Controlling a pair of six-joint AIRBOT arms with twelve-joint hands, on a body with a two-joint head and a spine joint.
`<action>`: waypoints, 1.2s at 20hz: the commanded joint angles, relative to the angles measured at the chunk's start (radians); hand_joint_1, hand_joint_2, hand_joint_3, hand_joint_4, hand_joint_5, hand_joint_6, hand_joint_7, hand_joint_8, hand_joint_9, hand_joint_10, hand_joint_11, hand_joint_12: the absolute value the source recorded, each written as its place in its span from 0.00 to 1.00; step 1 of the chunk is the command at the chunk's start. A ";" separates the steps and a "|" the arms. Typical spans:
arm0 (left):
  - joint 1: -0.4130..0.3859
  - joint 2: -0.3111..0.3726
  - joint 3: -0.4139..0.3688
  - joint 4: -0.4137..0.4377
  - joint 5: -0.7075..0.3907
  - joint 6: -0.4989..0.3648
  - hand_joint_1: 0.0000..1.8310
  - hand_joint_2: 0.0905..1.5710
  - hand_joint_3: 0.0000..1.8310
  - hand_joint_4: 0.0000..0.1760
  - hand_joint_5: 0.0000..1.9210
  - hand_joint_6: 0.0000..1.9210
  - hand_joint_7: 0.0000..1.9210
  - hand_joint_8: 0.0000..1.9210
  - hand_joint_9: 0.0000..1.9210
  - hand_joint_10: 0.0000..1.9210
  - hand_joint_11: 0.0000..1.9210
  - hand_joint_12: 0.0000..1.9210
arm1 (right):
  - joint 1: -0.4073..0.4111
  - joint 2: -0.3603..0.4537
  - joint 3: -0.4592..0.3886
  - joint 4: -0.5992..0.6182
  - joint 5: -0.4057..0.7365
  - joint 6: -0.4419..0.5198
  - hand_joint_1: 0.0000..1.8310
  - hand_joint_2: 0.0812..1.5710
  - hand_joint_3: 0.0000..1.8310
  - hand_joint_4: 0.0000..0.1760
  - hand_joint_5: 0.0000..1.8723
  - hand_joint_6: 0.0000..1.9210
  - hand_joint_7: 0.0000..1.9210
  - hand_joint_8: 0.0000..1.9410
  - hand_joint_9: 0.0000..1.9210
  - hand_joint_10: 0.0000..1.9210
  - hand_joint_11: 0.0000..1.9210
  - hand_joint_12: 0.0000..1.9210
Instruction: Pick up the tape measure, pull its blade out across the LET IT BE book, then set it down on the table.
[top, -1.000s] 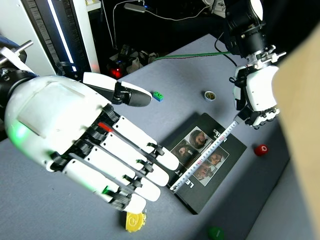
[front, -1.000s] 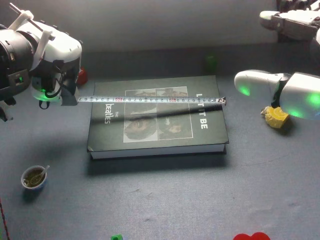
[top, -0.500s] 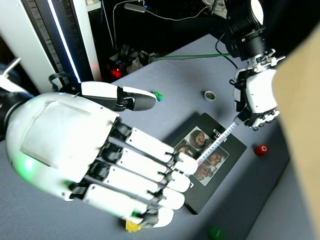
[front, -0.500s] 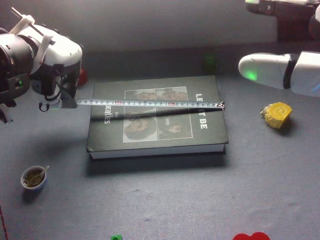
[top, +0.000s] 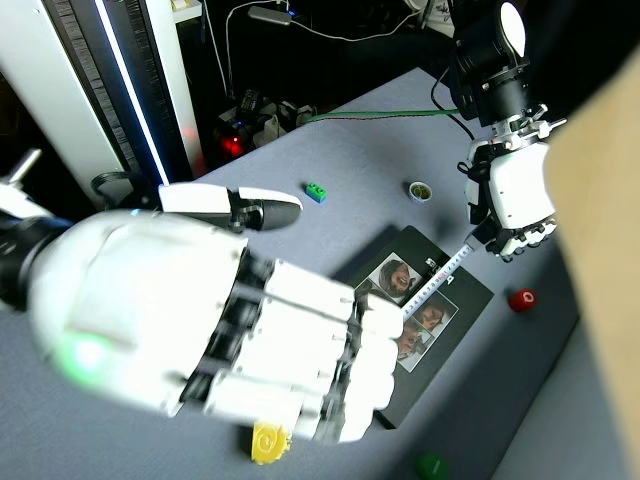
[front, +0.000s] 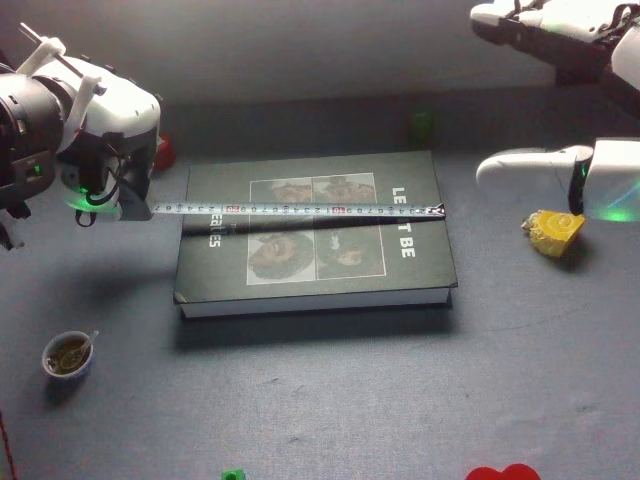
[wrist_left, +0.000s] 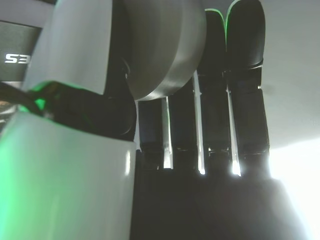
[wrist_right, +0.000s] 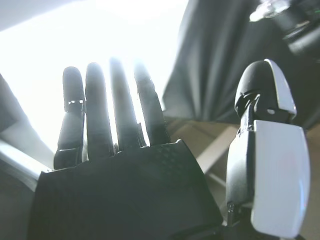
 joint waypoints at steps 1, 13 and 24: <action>-0.002 0.003 0.011 0.059 -0.005 0.014 0.75 0.68 0.00 0.00 0.53 0.36 0.56 0.49 0.45 0.66 0.44 0.55 | 0.001 0.007 0.012 -0.020 0.149 0.011 0.07 0.62 0.00 0.05 0.08 0.00 0.08 0.00 0.05 0.00 0.00 0.22; 0.038 0.001 0.004 0.059 -0.024 -0.012 0.75 0.68 0.00 0.00 0.56 0.31 0.55 0.50 0.45 0.66 0.44 0.56 | -0.013 0.009 0.032 -0.039 0.120 0.019 0.00 0.60 0.00 0.18 0.02 0.00 0.05 0.00 0.04 0.00 0.00 0.27; 0.033 0.000 0.003 0.058 -0.032 -0.017 0.75 0.68 0.00 0.00 0.55 0.32 0.55 0.51 0.46 0.66 0.46 0.56 | -0.036 0.012 0.029 -0.080 0.092 0.021 0.00 0.61 0.00 0.17 0.02 0.00 0.05 0.00 0.04 0.00 0.00 0.26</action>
